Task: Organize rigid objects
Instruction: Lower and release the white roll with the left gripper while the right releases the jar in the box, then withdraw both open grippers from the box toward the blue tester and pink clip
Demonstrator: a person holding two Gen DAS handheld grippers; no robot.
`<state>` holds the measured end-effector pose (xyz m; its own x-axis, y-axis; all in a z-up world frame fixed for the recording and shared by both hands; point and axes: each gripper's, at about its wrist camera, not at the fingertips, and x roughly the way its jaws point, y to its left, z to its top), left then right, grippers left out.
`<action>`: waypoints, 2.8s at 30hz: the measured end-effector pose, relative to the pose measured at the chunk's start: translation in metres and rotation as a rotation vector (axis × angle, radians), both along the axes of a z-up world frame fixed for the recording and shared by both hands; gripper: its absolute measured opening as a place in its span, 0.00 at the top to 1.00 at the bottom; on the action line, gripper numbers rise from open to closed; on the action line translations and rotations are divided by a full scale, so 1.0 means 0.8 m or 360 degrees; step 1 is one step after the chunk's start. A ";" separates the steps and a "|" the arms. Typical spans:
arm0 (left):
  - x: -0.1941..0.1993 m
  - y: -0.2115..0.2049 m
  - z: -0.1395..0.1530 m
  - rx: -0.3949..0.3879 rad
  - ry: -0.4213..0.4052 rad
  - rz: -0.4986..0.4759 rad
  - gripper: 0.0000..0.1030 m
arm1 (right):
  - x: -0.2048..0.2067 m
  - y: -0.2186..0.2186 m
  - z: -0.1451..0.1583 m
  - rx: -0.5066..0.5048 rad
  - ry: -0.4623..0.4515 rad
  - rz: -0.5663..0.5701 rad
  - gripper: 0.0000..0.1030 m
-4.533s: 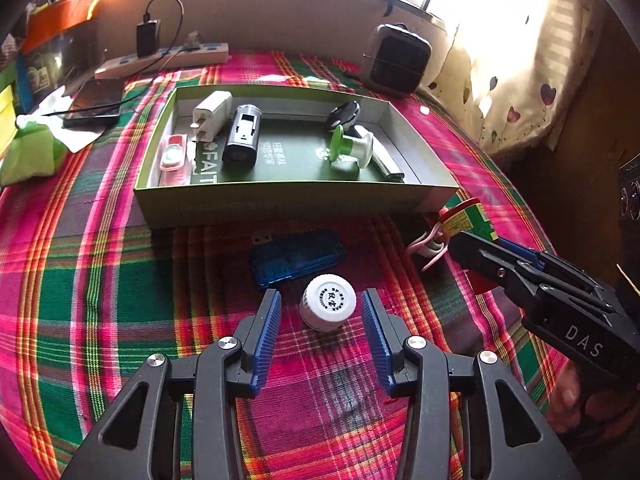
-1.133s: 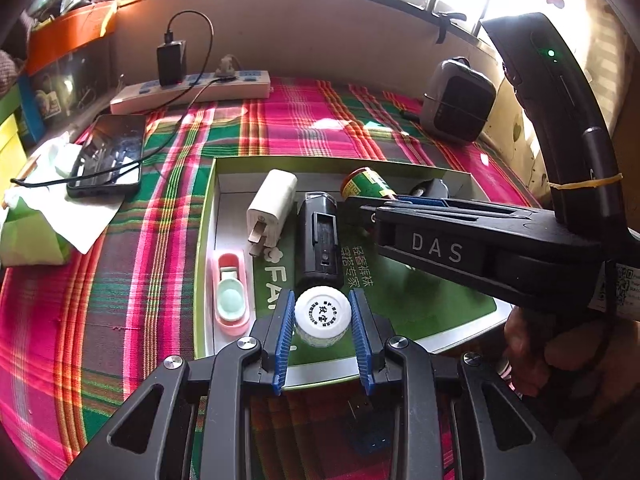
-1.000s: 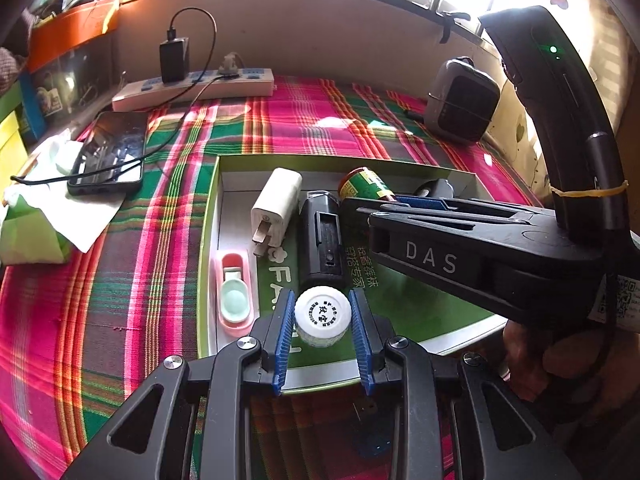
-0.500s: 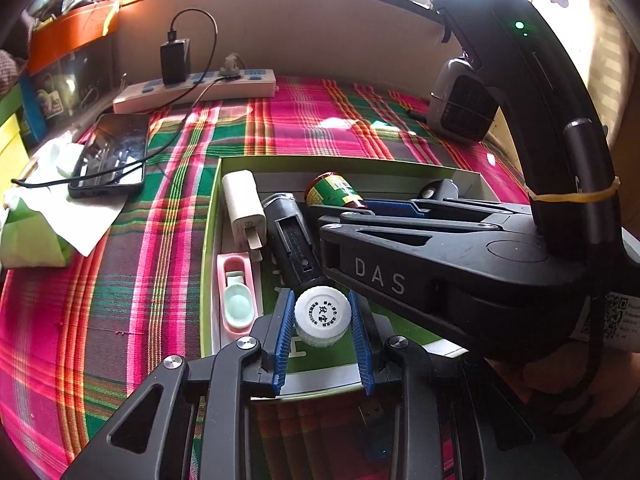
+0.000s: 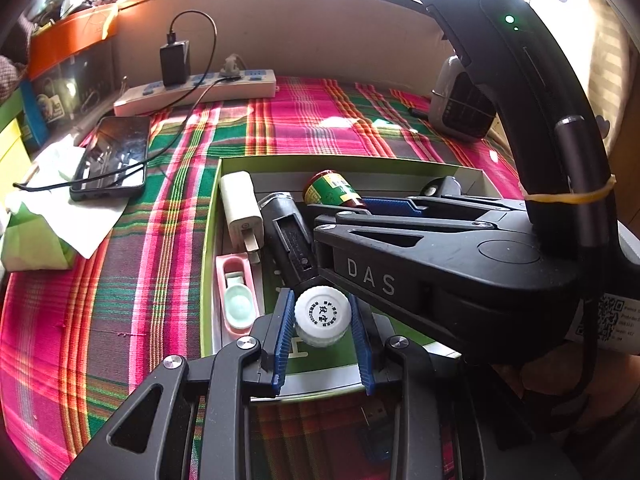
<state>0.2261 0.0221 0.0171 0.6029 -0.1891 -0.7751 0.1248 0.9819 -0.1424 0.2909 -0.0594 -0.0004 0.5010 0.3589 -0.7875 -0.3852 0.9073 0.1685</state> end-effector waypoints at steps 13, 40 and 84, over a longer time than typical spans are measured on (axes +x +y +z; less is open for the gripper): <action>0.000 0.000 0.001 -0.0021 0.0000 0.0002 0.73 | -0.001 -0.002 0.000 0.0013 -0.0005 -0.0019 0.65; -0.017 0.001 0.017 -0.0078 -0.0036 0.0001 0.62 | -0.018 -0.033 0.018 0.0127 -0.0041 -0.0105 0.50; -0.091 0.012 0.012 -0.0215 0.0001 -0.0088 0.62 | -0.180 -0.155 0.022 0.0095 -0.0112 -0.0402 0.50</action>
